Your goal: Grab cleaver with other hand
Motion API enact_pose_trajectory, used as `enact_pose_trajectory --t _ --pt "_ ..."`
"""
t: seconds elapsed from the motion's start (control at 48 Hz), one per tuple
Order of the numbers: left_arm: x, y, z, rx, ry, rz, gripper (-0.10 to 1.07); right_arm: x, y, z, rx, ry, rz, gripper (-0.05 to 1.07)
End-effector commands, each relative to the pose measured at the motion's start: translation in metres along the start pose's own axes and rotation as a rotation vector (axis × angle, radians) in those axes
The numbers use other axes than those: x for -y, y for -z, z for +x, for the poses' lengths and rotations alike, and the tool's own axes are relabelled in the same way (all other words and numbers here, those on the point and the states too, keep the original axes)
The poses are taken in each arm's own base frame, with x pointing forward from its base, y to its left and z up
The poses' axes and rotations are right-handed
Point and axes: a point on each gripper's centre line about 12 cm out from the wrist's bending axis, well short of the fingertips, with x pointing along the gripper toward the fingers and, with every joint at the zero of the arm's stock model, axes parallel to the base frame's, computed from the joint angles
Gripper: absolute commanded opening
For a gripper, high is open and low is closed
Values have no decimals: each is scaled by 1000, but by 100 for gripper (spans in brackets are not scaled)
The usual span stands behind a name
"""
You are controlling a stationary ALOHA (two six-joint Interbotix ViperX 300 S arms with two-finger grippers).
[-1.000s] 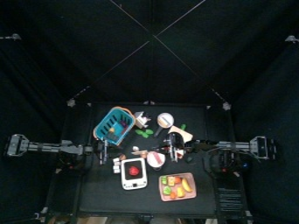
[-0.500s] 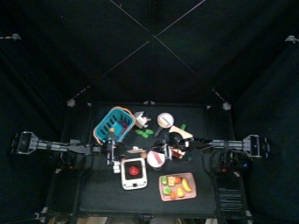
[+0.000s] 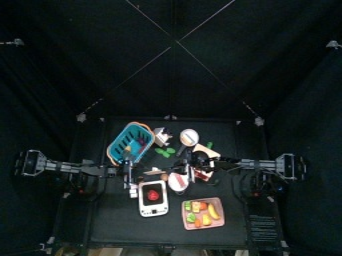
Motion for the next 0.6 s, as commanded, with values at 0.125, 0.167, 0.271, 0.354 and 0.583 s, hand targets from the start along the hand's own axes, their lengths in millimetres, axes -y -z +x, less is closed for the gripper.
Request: enact_pose_trajectory --t 0.125,0.167,0.271,0.354,0.583 --pt "-2 -5 2 18 -7 -1 84 -3 -20 -5 63 -20 -21 58" --pt "-2 -4 3 15 -8 -4 82 -3 -21 -5 66 -23 -21 58" --pt "-3 -4 3 13 -11 -4 72 -4 -21 -6 72 -28 -22 58" --pt "-5 -3 2 12 -20 -6 61 -5 -22 -6 75 -31 -27 58" --pt "-12 -10 -1 60 -46 -10 40 -5 -19 -12 71 -27 -24 58"
